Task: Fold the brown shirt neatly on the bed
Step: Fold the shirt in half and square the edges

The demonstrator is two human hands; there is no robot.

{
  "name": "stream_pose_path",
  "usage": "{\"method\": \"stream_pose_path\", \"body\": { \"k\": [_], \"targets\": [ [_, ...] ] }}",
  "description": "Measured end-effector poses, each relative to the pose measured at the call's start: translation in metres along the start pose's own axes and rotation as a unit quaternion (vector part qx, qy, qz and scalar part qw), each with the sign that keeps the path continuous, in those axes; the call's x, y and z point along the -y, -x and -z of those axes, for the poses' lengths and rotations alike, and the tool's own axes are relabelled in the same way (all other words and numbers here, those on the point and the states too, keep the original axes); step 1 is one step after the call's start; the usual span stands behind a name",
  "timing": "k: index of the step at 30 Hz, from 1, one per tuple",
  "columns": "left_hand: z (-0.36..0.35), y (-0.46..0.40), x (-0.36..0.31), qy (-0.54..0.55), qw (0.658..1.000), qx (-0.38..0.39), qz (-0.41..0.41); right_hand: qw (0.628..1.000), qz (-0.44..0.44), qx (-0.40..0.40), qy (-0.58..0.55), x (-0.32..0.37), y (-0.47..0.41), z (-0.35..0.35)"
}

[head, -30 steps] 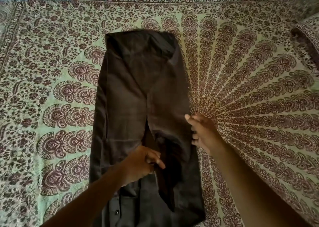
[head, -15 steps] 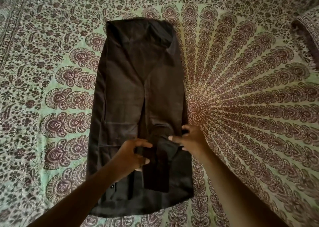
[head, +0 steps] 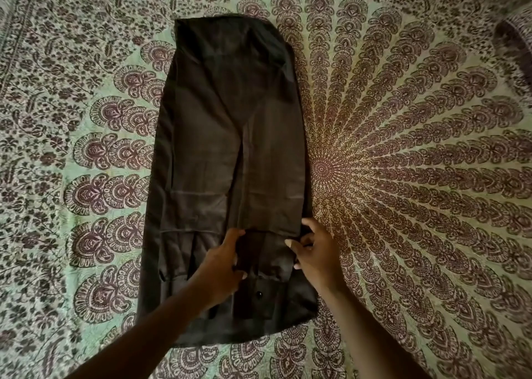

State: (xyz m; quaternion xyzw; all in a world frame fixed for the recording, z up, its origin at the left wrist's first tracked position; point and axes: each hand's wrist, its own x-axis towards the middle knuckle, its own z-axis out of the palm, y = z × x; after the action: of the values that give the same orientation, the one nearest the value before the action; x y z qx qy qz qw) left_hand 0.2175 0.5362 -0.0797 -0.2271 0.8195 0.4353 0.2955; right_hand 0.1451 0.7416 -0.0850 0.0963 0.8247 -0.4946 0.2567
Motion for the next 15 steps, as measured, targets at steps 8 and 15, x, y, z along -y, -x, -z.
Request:
{"method": "stream_pose_path", "body": {
  "k": [8, 15],
  "targets": [
    [-0.003, 0.004, -0.015, -0.136, 0.990, 0.001, 0.036, 0.993, 0.055, -0.026, 0.105, 0.012, -0.009, -0.003],
    [0.046, -0.031, -0.055, -0.218, 0.972, -0.084, -0.029, 0.969, 0.113, -0.150, 0.160, 0.054, -0.070, 0.007]
  ]
}}
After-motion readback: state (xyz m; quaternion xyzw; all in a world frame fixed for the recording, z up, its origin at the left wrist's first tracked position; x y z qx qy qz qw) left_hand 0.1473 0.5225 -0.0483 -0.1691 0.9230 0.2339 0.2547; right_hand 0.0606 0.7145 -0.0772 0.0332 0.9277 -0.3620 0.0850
